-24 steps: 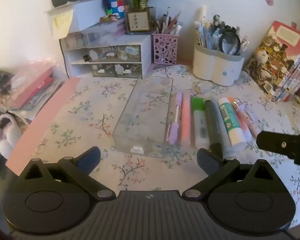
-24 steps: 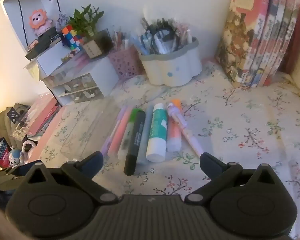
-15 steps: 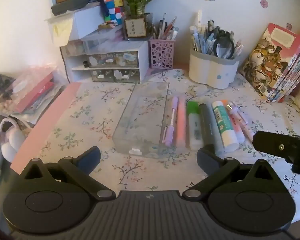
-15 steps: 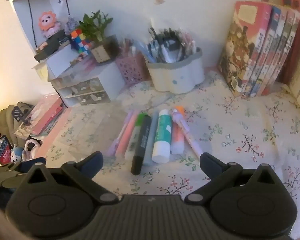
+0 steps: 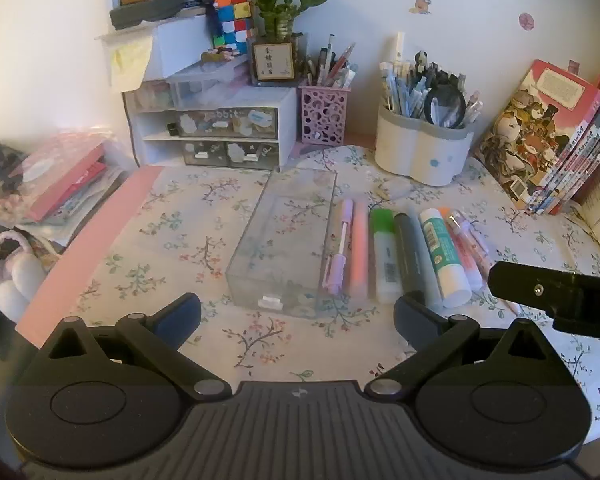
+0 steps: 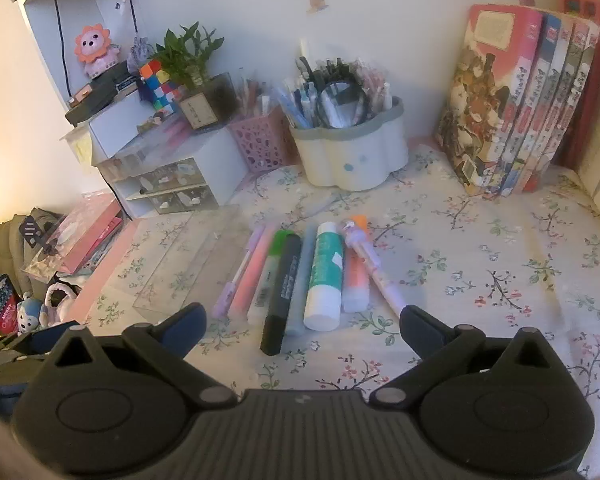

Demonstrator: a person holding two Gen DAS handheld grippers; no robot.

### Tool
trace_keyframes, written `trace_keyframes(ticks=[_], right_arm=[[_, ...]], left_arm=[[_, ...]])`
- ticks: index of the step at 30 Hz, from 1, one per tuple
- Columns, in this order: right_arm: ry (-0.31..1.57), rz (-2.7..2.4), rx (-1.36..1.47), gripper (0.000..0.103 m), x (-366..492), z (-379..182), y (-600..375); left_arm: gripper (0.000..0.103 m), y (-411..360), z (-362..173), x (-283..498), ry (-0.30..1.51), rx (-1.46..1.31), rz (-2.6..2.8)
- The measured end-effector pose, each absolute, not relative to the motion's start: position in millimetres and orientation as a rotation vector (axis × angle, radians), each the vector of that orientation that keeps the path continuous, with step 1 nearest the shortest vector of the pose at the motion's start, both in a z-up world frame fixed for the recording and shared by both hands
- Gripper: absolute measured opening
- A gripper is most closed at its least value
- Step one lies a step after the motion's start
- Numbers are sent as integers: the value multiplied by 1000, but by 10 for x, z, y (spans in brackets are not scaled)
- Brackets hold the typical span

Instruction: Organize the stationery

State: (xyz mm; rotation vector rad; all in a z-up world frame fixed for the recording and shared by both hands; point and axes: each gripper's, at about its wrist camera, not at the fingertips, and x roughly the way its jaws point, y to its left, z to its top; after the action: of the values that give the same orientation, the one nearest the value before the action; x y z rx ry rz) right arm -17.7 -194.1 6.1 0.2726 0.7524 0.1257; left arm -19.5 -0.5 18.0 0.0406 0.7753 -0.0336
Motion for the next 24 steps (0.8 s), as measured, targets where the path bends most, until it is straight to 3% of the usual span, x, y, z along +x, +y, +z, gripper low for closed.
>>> trace_keyframes(ticks=[24], right_arm=[[746,141,269,76,-79,30,-1903]], left_arm=[[98,-44,71,-120,761,55,-54]])
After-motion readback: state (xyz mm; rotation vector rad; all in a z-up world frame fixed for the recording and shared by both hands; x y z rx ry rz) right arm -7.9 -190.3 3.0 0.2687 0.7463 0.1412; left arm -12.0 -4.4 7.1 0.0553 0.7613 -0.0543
